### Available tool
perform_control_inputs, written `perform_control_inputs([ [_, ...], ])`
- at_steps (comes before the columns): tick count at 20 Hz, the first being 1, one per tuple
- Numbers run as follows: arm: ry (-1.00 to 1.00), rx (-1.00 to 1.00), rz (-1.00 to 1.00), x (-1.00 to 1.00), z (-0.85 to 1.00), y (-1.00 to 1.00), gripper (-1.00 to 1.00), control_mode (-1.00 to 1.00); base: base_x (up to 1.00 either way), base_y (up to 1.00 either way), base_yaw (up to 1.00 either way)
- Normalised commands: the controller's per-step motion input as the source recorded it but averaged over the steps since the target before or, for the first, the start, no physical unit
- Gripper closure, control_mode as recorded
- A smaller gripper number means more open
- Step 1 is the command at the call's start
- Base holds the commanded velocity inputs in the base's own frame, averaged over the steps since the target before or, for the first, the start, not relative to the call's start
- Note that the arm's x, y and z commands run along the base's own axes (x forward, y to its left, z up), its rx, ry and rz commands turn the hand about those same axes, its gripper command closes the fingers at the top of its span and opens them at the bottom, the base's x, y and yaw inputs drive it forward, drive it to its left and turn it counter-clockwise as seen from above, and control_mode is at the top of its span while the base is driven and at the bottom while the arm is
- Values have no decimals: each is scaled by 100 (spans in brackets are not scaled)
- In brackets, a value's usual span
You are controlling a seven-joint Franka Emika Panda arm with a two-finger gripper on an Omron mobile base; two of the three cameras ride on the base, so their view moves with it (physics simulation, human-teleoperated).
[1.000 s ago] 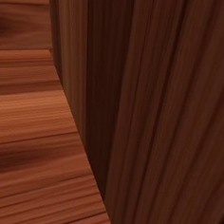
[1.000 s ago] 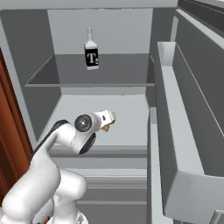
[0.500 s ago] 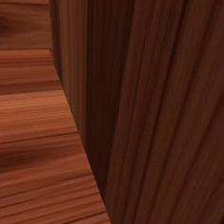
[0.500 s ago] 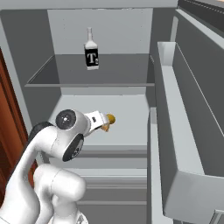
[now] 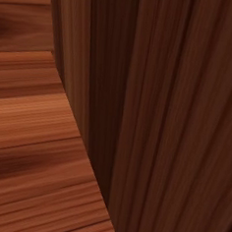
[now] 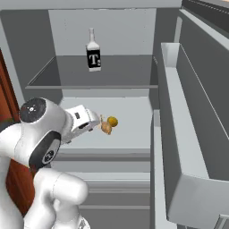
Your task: Place the liquor on the top shelf of the fridge to keep it out of children's reach, and place the lemon and onion on lower shelves for easy access.
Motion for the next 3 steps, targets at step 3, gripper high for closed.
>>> perform_control_inputs([
  [3, -2, -13, 0, -100, 55, 38, -100, -100, 0, 0, 0],
])
